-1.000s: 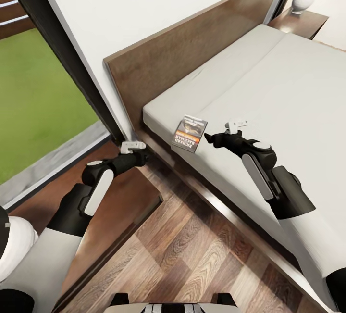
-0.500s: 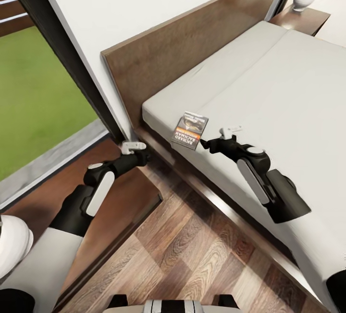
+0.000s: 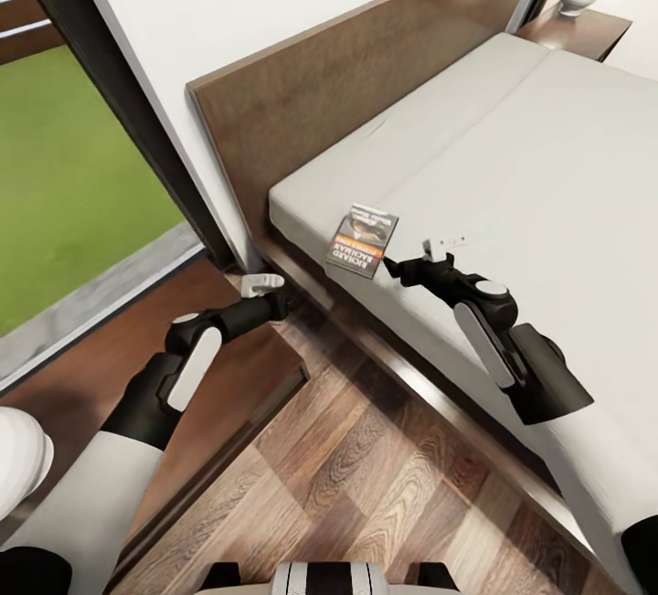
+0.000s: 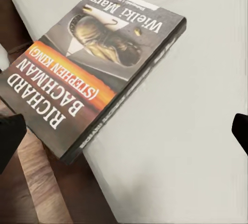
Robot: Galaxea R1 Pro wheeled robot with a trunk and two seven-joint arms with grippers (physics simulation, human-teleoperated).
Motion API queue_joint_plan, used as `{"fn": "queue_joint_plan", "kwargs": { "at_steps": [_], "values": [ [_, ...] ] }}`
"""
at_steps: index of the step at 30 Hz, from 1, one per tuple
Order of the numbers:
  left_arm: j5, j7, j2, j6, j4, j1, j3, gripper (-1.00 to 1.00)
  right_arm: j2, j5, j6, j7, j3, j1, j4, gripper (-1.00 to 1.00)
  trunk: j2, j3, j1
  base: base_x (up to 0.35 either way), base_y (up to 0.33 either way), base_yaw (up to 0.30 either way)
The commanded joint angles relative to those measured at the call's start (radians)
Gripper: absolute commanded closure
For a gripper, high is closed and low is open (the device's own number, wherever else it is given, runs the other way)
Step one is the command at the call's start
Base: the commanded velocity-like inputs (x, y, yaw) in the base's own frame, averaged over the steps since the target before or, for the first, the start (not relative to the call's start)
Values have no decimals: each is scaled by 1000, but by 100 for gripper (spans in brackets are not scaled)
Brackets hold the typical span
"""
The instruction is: In the bedroom, move the book from the bed onto either nightstand, and place the two sandals side by side next to the bed.
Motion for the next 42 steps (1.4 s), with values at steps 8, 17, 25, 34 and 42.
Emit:
{"fn": "queue_joint_plan", "kwargs": {
  "at_steps": [8, 17, 25, 34, 42],
  "values": [
    [131, 0, 1, 12, -60, -3, 49, -100, -1, -7, -1, 3, -31, -1, -4, -100, -57, -26, 31, 0, 0, 0],
    [152, -2, 0, 16, -87, -6, 77, -100, -1, -7, -8, 6, -33, -1, -5, -100, -120, -54, 65, 0, 0, 0],
    [157, 1, -1, 12, -144, -7, 78, -100, -3, -7, -11, 7, -73, -1, -4, -100, -120, -54, 65, 0, 0, 0],
    [207, 2, -2, 12, -133, -7, 91, -100, -3, -7, -11, 7, -103, -1, -5, -100, -120, -54, 65, 0, 0, 0],
    [331, 10, -2, 1, -71, -27, 105, -100, -2, -8, -11, 7, -104, -1, -9, -100, -120, -54, 65, 0, 0, 0]
  ]
}}
